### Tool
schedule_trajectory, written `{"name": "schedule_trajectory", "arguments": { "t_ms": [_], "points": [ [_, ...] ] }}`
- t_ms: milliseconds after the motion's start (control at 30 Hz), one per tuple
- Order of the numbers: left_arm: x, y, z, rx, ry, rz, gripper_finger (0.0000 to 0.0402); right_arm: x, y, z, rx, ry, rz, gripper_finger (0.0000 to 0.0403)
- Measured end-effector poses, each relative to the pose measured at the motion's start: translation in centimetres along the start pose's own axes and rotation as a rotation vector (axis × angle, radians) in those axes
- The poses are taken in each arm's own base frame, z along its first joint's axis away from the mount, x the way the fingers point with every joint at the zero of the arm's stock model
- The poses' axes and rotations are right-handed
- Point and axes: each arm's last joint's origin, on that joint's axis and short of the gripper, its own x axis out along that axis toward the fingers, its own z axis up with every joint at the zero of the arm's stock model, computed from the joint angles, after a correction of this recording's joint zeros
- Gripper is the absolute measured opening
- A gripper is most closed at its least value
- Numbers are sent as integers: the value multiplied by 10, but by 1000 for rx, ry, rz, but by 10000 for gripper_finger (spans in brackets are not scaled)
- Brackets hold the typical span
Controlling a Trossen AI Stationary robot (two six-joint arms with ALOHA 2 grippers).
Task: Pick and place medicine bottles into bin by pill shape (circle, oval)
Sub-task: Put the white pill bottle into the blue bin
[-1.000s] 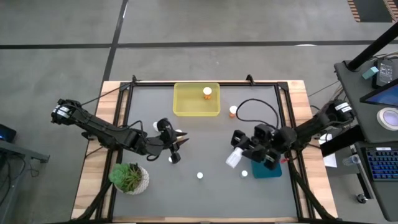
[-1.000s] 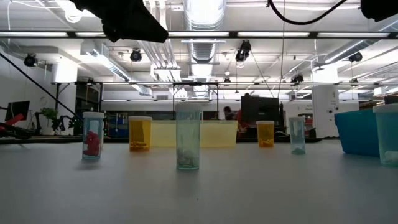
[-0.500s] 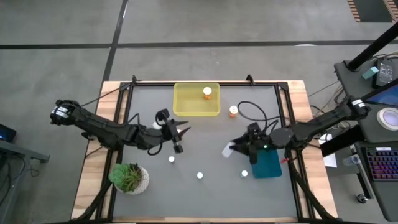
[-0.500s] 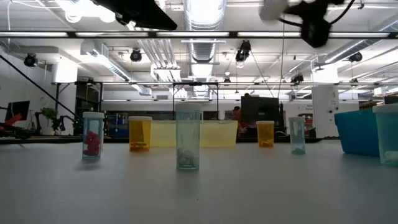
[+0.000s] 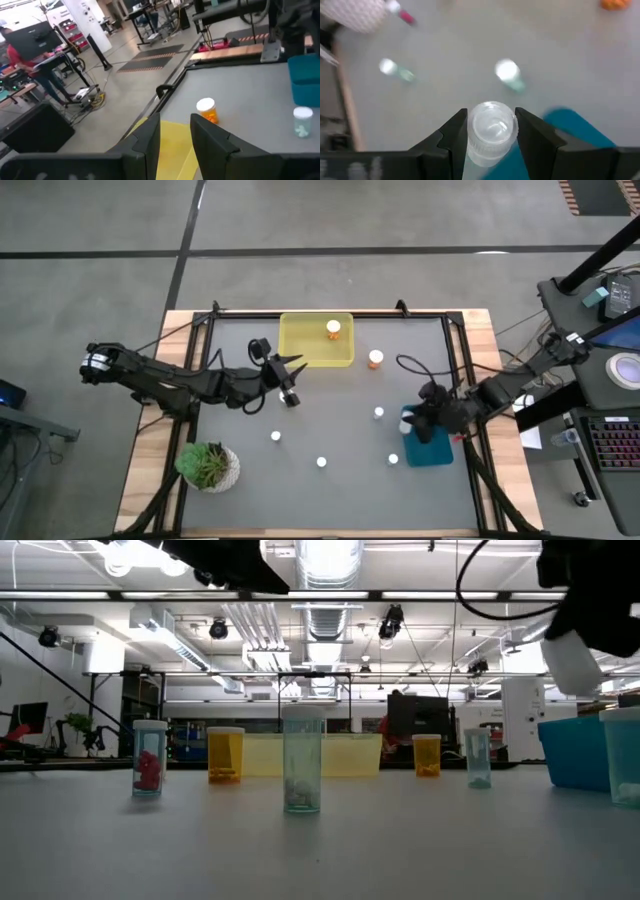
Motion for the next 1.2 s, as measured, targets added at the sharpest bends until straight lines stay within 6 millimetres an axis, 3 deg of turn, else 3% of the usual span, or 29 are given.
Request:
{"name": "schedule_trajectory", "arguments": {
  "t_ms": [267,733,1200],
  "points": [
    [-1,0,3,-28,-30,1,91,-3,-6,-10,-91,75,-143,141],
    [-1,0,4,-20,-29,1,91,-5,2,-49,-400,-105,-142,141],
    [-1,0,4,-21,-30,2,91,27,-7,-75,-396,-124,-316,137]
  ]
}}
